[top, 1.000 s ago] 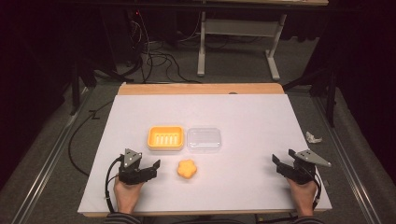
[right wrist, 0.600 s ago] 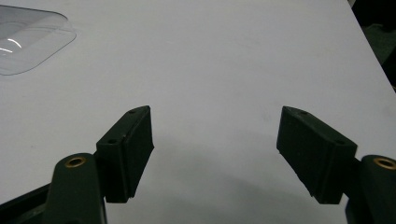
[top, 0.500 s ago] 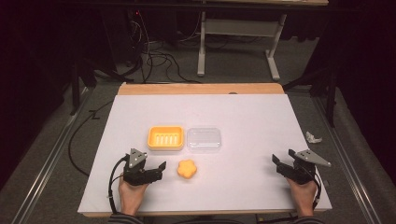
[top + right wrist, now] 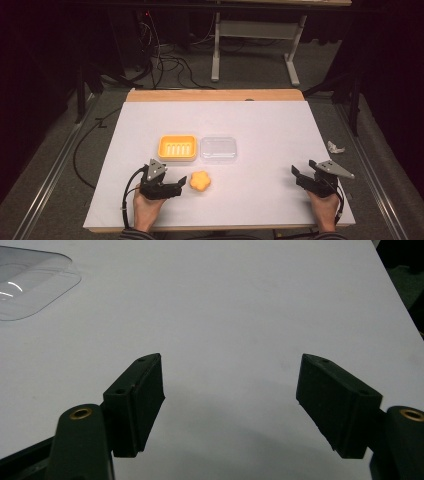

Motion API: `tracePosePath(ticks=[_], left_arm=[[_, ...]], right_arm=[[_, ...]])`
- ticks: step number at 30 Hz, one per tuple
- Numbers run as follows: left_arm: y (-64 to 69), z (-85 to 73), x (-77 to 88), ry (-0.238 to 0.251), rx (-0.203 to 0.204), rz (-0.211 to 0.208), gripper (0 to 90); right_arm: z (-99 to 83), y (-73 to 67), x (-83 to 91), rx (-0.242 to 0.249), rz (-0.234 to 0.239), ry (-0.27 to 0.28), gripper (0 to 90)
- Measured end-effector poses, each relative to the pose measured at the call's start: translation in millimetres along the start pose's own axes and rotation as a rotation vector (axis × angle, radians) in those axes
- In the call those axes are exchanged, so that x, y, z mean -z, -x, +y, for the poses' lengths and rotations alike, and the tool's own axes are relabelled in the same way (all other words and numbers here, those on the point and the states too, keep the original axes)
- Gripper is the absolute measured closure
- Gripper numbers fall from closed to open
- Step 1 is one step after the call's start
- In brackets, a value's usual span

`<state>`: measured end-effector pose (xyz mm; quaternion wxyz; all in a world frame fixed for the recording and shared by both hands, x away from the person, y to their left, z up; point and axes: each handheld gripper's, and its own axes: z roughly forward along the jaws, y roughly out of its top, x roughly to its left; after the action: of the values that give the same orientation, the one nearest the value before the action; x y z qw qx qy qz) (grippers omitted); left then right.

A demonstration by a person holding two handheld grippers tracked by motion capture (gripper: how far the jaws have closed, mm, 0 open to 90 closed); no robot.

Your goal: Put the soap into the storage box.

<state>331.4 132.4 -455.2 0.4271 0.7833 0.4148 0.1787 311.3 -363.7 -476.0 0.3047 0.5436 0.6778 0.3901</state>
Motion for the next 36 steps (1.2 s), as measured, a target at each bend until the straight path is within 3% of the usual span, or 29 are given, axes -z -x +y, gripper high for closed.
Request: tracePosePath(ticks=[12, 15, 23, 36], left_arm=[[17.9, 8.3, -8.7, -0.05, -0.05, -0.035, 14.4], [20.6, 9.3, -11.5, -0.069, -0.05, -0.06, 14.4], [29.3, 13.3, -16.9, -0.082, -0.076, -0.078, 14.1], [44.7, 17.4, -31.0, -0.149, -0.131, -0.106, 14.4]], right_arm=[[0.0, -0.1, -0.1, -0.001, 0.0, -0.003, 27.5], [0.0, 0.6, -0.1, 0.002, -0.001, 0.002, 27.6], [0.0, 0.0, -0.2, 0.0, -0.002, -0.002, 27.7], [0.1, 0.2, -0.4, 0.001, -0.004, -0.003, 27.7]])
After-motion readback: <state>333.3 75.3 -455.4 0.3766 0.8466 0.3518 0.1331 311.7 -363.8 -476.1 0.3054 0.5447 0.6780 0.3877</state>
